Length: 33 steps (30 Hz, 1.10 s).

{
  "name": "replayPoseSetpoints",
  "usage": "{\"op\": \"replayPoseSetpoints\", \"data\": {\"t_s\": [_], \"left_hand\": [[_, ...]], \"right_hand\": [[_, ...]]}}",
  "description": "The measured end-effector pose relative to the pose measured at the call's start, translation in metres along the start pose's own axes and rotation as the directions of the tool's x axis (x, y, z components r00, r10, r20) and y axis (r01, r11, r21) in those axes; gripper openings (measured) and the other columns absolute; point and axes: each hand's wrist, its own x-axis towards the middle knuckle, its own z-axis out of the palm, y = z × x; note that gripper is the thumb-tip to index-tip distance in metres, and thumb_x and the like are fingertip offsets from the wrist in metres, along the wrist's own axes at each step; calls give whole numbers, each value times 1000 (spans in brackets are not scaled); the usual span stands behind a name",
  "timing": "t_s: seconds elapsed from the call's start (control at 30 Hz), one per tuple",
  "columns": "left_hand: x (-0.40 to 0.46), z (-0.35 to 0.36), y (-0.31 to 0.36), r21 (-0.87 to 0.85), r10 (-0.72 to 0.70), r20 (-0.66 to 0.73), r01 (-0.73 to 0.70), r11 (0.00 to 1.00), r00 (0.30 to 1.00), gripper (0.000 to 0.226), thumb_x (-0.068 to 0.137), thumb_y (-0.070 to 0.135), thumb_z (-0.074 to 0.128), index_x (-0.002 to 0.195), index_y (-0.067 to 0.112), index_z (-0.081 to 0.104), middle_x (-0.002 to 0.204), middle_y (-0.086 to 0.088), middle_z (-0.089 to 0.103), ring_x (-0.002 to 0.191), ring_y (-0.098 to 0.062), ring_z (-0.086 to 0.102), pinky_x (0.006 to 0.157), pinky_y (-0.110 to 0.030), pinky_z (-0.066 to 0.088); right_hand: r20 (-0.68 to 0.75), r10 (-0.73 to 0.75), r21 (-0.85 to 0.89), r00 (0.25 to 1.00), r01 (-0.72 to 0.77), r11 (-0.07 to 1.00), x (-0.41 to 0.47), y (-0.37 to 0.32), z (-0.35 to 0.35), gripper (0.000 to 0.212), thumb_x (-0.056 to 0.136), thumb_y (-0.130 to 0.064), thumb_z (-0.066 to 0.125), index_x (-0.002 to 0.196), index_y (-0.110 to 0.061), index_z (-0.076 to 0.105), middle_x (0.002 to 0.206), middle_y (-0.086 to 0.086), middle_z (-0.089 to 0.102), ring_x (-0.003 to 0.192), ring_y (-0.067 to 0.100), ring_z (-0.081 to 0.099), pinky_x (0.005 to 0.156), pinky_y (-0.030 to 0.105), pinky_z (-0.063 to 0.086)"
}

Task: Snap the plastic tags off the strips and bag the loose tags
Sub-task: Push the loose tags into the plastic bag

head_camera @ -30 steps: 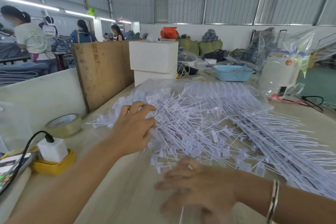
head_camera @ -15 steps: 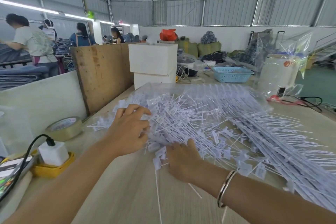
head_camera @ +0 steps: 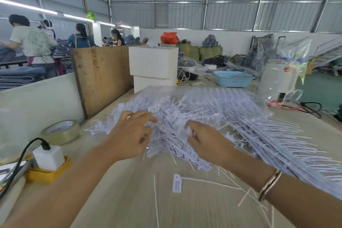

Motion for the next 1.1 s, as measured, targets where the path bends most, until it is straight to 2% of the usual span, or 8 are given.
{"op": "replayPoseSetpoints", "data": {"t_s": [0.23,0.37,0.43,0.53,0.7,0.83,0.93,1.1], "left_hand": [[5,-4,8,-77,-57,-193,43,996,980,16,65,12,59,52,21,56,98,6,52,90,-14,48,79,-30,16],[5,2,7,-171,-256,-365,206,963,895,15,64,11,57,55,22,60,93,7,40,84,-12,38,72,-29,11],[5,2,7,-210,-302,-427,231,950,852,14,65,11,59,56,22,63,95,6,40,88,-12,38,73,-28,11],[6,1,10,-236,-251,-455,156,959,855,16,69,14,57,57,22,64,105,5,42,96,-14,39,79,-30,15],[9,-3,22,-275,5,-430,-137,952,903,17,69,16,46,60,17,61,113,5,44,105,-10,39,87,-34,27],[10,-6,17,-204,54,-367,-137,969,929,16,70,13,41,59,13,53,84,8,63,97,-11,53,88,-28,26],[9,-4,8,-115,87,-261,-120,986,962,18,73,15,38,61,14,51,60,9,53,73,-10,51,87,-29,29],[5,3,2,-12,121,68,-121,993,990,31,72,42,45,95,28,60,80,21,46,85,-4,36,88,-27,24]], "right_hand": [[-325,-161,247,932,248,937,69,-11,-27,21,98,-13,38,90,-33,38,82,-4,48,67,1,52,54,25,35],[-122,-446,24,886,452,892,78,-11,6,13,90,-31,37,100,-23,39,93,0,46,71,17,48,58,32,39],[64,-495,-187,867,498,847,87,8,25,18,90,-17,49,108,-12,50,102,8,53,84,23,49,77,35,39],[175,-443,-385,880,475,791,100,26,47,38,89,-5,52,126,-10,49,127,9,48,112,26,43,92,33,25],[93,-178,-579,980,199,791,140,-15,71,34,92,-25,45,124,-17,53,132,6,41,122,28,30,100,39,24],[136,-22,-142,990,41,989,139,-17,64,44,92,-23,50,135,-18,42,140,3,33,134,22,21,97,34,14],[-1,-58,347,998,55,936,111,-2,38,48,80,9,49,125,-7,58,131,8,50,128,22,37,108,31,20],[-116,12,363,993,31,931,39,55,7,29,82,17,48,81,-3,69,90,11,64,92,25,58,94,42,42]]}}
